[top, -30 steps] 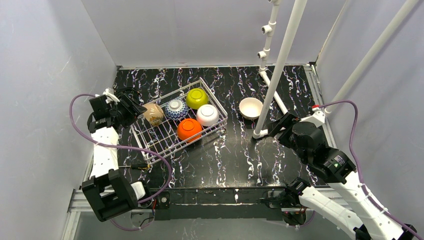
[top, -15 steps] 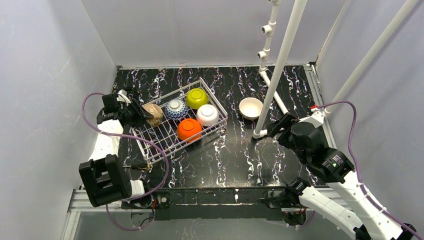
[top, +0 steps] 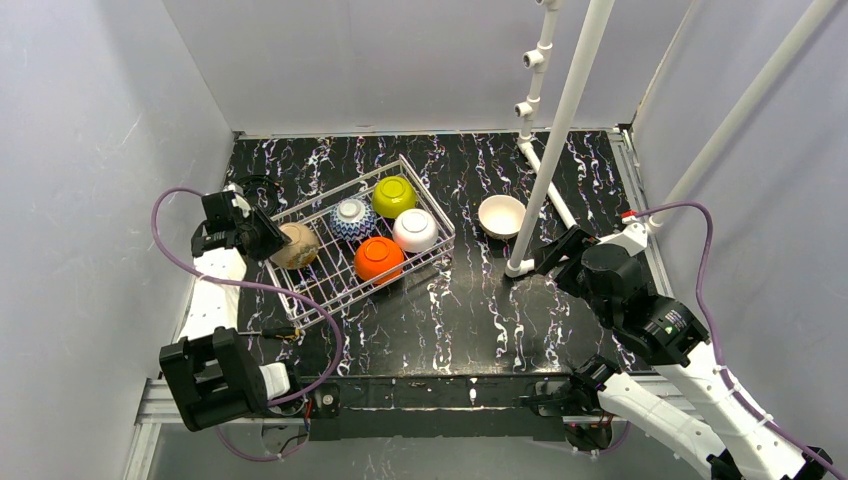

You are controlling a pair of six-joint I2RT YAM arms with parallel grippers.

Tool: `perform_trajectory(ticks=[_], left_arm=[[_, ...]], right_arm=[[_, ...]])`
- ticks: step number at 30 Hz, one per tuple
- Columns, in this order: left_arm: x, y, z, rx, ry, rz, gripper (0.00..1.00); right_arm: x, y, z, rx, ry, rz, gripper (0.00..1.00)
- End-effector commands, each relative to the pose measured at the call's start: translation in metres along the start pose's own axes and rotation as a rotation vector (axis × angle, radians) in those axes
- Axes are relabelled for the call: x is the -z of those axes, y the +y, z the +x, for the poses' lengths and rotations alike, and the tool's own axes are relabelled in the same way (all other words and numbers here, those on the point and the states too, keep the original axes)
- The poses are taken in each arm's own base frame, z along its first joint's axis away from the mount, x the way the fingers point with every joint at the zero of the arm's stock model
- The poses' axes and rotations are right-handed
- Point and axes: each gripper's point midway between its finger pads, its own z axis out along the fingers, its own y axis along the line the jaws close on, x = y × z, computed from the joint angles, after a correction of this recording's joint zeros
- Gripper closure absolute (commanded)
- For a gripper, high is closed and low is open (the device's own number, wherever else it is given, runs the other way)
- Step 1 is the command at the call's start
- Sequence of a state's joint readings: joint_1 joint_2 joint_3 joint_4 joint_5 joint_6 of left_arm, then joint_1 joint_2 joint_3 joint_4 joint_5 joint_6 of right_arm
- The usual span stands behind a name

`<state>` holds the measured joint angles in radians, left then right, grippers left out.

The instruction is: Load the bowls into the dish rack

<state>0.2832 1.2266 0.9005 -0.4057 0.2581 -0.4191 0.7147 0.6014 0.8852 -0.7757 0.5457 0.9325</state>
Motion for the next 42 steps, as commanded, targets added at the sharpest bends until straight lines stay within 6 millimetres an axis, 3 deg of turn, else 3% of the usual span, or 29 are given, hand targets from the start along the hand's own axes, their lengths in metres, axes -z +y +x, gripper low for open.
perform_trajectory(ticks=[1,10,17,33,36,42], left_arm=[[0.002,0.01,0.006,-0.003,0.008,-0.042,0.72],[-0.001,0.005,0.006,-0.01,0.032,-0.016,0.72],[-0.001,0.004,0.004,-0.044,0.027,-0.053,0.52],[0.015,0.011,-0.014,-0.183,-0.063,-0.283,0.34],[0.012,0.013,-0.017,-0.15,-0.076,-0.305,0.32],[-0.014,0.013,-0.02,-0.114,-0.068,-0.323,0.27]], right_arm=[[0.001,0.004,-0.007,-0.03,-0.033,-0.023,0.14],[0.002,0.004,-0.008,-0.032,-0.037,-0.024,0.14],[0.002,0.004,-0.008,-0.033,-0.036,-0.024,0.14],[0.0,0.002,-0.007,-0.011,-0.036,-0.009,0.14],[-0.003,0.001,-0.003,-0.011,-0.027,-0.006,0.14],[-0.006,-0.001,0.003,-0.009,-0.009,-0.003,0.14]])
